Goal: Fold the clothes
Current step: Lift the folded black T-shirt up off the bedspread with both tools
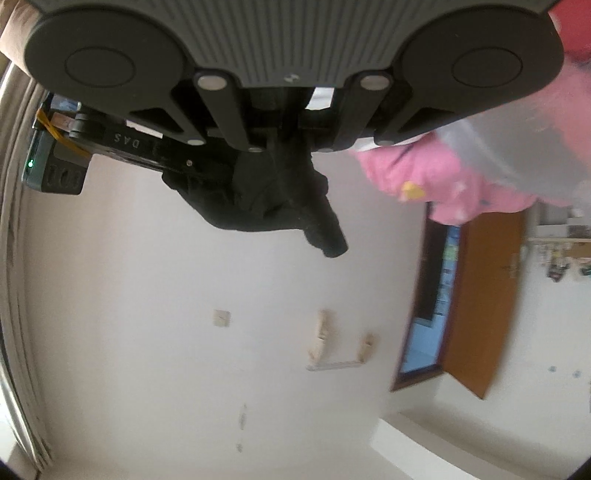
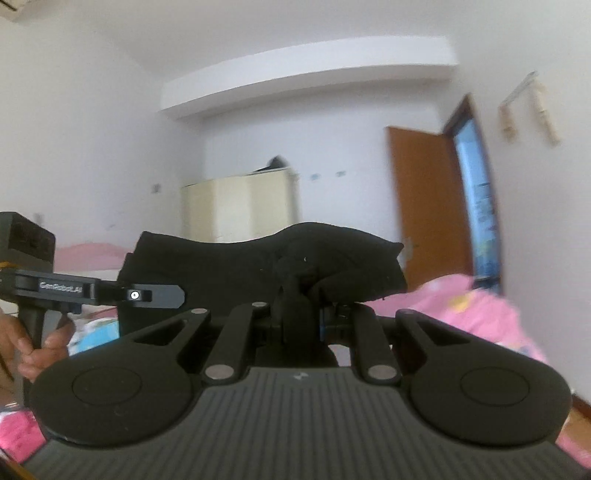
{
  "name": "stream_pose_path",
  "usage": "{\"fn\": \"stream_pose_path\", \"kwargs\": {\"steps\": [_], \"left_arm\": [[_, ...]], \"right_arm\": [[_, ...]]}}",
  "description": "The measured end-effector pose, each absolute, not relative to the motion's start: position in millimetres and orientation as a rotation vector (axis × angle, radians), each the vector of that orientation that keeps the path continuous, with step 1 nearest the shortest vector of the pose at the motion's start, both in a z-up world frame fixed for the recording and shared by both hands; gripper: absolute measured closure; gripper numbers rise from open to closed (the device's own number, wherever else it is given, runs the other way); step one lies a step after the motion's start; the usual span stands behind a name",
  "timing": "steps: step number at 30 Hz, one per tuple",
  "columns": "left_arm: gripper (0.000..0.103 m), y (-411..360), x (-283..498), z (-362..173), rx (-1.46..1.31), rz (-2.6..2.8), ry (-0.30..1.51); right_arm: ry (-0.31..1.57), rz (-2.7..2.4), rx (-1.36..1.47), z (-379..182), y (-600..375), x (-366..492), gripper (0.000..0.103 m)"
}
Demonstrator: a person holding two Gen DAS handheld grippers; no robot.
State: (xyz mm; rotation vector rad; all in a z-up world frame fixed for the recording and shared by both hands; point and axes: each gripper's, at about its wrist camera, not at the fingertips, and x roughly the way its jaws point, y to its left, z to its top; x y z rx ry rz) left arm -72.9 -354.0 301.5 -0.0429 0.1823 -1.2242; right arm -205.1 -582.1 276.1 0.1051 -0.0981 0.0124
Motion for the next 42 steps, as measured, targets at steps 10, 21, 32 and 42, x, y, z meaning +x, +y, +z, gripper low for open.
{"fn": "stream_pose_path", "kwargs": {"steps": [10, 21, 32, 42], "left_arm": [[0.096, -501, -37, 292, -0.003, -1.311, 0.186], [0.096, -578, 22, 269, -0.026, -1.322, 0.193], [0.096, -592, 87, 260, -0.076, -1.283, 0.220], [0.096, -595, 148, 233, -0.113, -1.226, 0.288]], "right_arm": [[-0.132, -0.203, 0.097, 291, -724, -179, 0.091], [-0.145, -0.276, 0.123, 271, -842, -110, 0.091], [-0.122, -0.264, 0.100, 265, -869, -47, 0.091], [-0.033, -0.258, 0.074, 243, -860, 5, 0.091]]}}
